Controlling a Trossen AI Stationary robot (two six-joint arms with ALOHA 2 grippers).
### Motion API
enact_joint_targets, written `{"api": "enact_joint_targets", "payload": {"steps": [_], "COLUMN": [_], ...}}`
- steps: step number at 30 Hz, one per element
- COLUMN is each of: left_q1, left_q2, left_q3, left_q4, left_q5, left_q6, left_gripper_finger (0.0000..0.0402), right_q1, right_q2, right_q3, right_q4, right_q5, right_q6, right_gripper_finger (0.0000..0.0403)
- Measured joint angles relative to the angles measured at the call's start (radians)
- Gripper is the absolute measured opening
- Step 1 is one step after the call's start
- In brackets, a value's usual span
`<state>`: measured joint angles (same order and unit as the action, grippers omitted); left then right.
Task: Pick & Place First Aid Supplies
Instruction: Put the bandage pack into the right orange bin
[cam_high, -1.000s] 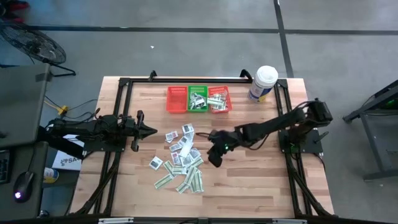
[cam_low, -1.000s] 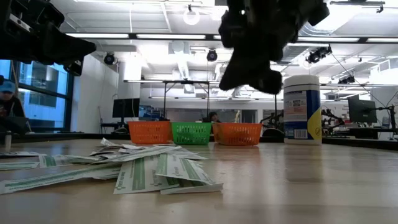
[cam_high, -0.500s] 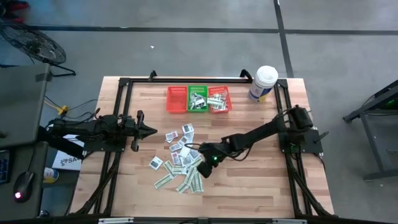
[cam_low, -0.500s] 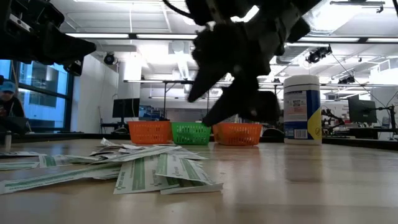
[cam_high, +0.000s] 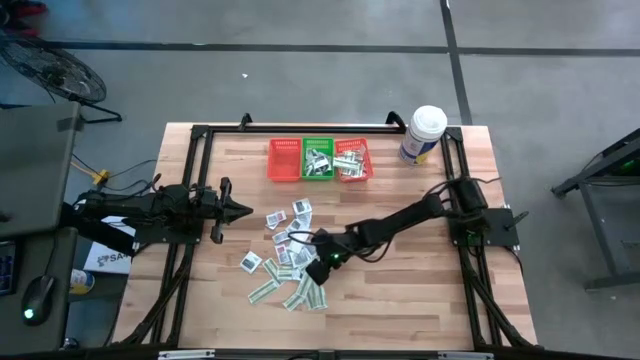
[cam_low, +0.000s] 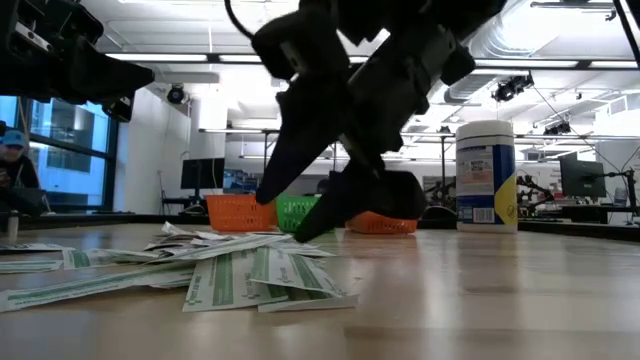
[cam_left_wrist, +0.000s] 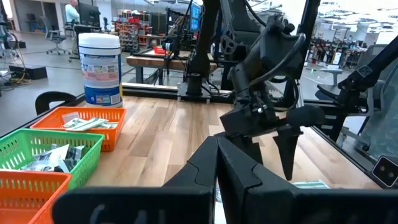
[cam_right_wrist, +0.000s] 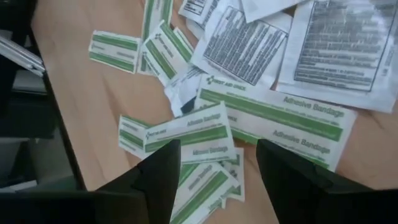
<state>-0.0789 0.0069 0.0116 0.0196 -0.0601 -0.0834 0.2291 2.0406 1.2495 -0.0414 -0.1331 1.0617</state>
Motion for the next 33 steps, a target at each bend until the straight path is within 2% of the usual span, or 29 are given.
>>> {"api": "enact_joint_targets", "payload": {"steps": [14,19,33], "left_q1": [0.0,0.0,0.0], "left_q2": [0.0,0.0,0.0], "left_q3": [0.0,0.0,0.0], "left_q4": [0.0,0.0,0.0], "left_q5": [0.0,0.0,0.0], "left_q6": [0.0,0.0,0.0], "left_gripper_finger": [0.0001,0.0001,0.0001], "right_q1": [0.01,0.017,0.019], "right_q2": [0.026,0.026,0.026], "right_q3": [0.002,0.002,0.001], "right_q4": [0.032,0.048,0.062], "right_q5": [-0.019,-0.03,0.022], "right_q6": [0.023,0.023,0.022], "right_gripper_finger": [0.02,0.019,0.015]}}
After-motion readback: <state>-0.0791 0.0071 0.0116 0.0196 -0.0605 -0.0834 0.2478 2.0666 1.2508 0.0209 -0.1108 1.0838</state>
